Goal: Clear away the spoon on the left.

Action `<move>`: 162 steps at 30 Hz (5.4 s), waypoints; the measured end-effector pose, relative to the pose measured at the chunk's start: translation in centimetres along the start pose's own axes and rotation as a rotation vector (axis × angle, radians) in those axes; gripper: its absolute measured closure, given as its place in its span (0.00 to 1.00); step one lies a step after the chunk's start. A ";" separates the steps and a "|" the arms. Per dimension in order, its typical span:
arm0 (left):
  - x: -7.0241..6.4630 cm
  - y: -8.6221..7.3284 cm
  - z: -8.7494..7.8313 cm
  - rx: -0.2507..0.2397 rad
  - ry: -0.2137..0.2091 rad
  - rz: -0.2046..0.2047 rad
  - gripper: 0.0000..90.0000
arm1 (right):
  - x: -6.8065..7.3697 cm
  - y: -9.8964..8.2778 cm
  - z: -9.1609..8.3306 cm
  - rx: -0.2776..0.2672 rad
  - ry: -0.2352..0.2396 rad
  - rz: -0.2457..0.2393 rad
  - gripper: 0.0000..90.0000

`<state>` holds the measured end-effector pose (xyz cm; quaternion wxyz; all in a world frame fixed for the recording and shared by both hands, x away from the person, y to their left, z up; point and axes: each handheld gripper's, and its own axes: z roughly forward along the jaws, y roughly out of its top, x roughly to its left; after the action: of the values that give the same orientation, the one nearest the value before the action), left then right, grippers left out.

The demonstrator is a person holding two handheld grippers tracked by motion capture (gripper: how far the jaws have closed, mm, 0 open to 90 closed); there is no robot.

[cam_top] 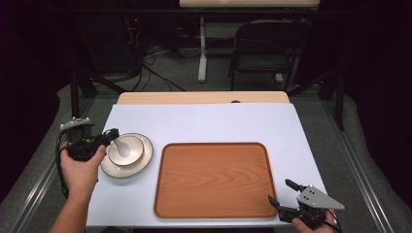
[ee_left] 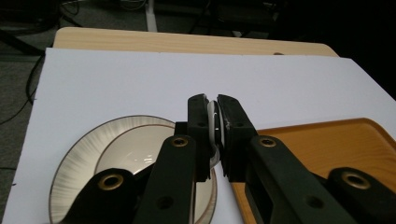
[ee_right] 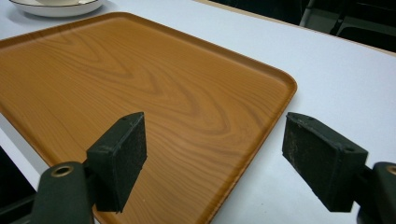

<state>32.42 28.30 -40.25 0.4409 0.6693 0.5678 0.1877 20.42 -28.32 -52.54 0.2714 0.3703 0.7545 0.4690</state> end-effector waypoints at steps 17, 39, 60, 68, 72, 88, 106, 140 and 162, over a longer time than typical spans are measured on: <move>-5.0 0.3 0.3 0.061 -0.084 0.120 0.93 | 0.0 0.0 0.0 -0.002 0.001 -0.001 0.24; -10.1 -1.6 3.7 0.255 -0.217 0.262 0.93 | 0.0 0.0 0.0 -0.002 0.002 -0.001 0.24; -12.8 -3.7 6.3 0.404 -0.317 0.312 0.93 | 0.0 0.0 0.0 -0.002 0.002 -0.001 0.24; -13.0 -4.1 7.3 0.447 -0.348 0.307 0.93 | 0.0 0.0 0.0 -0.003 0.001 -0.001 0.24; -13.0 -4.3 7.9 0.465 -0.353 0.291 0.93 | 0.0 0.0 0.0 -0.004 0.002 -0.003 0.24; -11.8 -4.3 10.3 0.457 -0.333 0.194 0.90 | 0.0 0.0 0.0 -0.004 0.001 -0.004 0.24; -9.5 -4.7 13.7 0.442 -0.284 0.014 0.88 | 0.0 0.0 -0.1 -0.004 0.002 -0.004 0.24; -7.3 -5.8 16.0 0.456 -0.231 -0.096 0.81 | -0.1 0.0 0.0 -0.003 0.007 -0.002 0.24; -6.9 -6.4 16.8 0.479 -0.166 -0.086 0.69 | -0.1 0.0 0.0 -0.003 0.008 -0.001 0.24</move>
<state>39.32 15.40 -52.79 0.3223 0.7430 0.5860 -0.0267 20.45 -28.36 -52.56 0.2694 0.3675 0.7550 0.4715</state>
